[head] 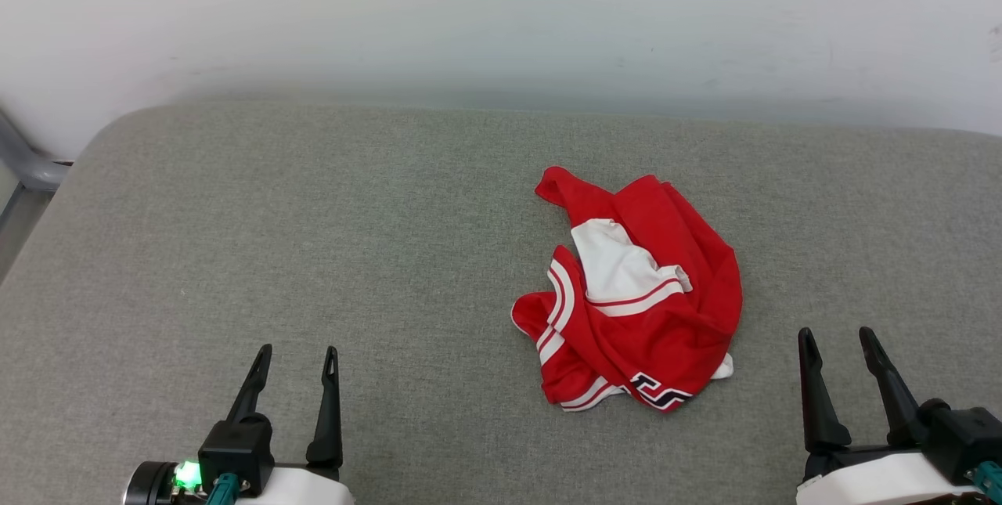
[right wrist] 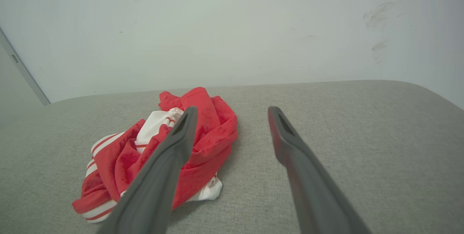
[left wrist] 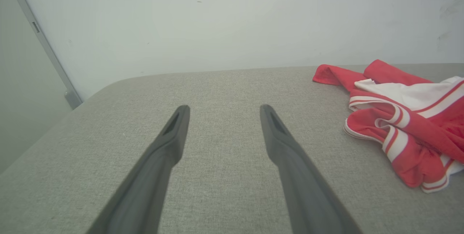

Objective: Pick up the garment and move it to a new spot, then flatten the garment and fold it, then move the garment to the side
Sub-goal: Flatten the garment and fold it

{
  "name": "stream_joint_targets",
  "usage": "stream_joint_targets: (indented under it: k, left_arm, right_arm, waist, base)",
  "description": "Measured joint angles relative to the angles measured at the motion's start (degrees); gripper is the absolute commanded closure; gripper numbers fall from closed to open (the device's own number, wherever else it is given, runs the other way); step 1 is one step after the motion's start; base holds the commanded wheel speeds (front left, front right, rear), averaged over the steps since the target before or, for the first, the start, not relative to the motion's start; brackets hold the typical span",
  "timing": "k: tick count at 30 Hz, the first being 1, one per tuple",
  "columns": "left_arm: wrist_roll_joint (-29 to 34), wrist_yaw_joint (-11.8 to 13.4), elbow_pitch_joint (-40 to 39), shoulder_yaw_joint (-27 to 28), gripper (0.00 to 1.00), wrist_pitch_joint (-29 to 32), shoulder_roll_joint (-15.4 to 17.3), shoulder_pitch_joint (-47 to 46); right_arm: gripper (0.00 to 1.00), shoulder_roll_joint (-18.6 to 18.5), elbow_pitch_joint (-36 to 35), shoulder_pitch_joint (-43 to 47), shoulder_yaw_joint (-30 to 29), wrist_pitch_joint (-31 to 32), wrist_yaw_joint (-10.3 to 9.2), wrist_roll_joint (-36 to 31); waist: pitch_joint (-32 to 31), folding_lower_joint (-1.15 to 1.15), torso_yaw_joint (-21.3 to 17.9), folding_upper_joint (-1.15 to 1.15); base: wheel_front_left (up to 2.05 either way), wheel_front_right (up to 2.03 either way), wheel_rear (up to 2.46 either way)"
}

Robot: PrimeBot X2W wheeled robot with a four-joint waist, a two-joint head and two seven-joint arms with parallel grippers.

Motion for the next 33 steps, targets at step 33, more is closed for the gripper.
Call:
stream_joint_targets:
  k: [33]
  left_arm:
    - [-4.4, -10.8, 7.2, -12.2, 0.0, 5.3, 9.2, -35.7]
  right_arm:
    - [0.0, 0.0, -1.3, -3.9, 1.0, 0.0, 0.0, -1.0]
  waist:
    - [5.0, 0.01, -3.1, 0.0]
  base:
    - [0.0, 0.0, 0.0]
